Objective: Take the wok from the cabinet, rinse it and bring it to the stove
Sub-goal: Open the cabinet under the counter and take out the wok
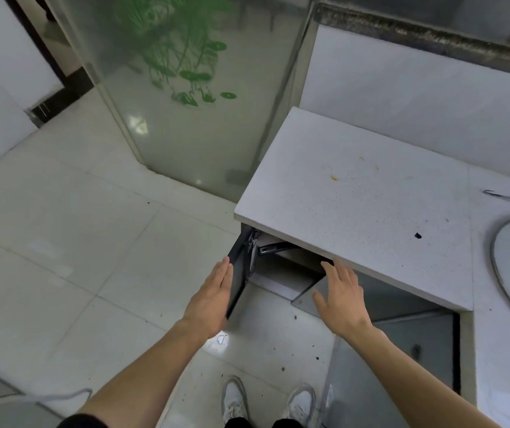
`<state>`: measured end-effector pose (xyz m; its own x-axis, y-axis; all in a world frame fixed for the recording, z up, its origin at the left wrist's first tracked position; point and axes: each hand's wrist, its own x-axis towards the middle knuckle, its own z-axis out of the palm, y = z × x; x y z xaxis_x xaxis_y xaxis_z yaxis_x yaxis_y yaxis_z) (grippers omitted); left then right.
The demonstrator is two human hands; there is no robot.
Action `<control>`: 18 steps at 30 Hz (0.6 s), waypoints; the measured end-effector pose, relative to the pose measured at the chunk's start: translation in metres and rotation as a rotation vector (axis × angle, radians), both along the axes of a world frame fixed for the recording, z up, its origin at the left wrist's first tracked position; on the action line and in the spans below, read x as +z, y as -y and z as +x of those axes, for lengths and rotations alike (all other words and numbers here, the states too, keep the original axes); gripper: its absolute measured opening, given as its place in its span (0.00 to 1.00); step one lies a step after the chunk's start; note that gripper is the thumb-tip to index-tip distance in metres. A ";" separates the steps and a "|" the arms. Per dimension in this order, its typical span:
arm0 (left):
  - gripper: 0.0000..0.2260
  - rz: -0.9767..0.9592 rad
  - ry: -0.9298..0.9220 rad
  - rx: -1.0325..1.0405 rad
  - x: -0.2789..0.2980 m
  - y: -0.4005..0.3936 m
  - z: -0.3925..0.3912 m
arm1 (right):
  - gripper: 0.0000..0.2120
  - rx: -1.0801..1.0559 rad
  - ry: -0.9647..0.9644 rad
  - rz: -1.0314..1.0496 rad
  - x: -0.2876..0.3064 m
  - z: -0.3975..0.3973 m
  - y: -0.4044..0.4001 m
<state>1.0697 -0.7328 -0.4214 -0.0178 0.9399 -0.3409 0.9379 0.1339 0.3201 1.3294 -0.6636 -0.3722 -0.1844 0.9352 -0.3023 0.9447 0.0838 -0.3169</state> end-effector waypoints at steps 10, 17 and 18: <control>0.38 -0.128 -0.137 0.010 0.024 -0.018 0.010 | 0.30 -0.040 0.036 -0.002 0.037 0.015 0.007; 0.30 0.054 -0.076 -0.075 0.072 -0.053 0.038 | 0.28 -0.069 0.054 0.072 0.065 0.037 0.017; 0.29 0.081 -0.071 -0.100 0.078 -0.059 0.045 | 0.28 -0.080 0.054 0.074 0.066 0.042 0.019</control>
<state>1.1149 -0.6738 -0.3436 0.0558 0.9627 -0.2647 0.9659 0.0151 0.2584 1.3711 -0.6827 -0.3059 -0.0936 0.9665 -0.2392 0.9650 0.0289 -0.2607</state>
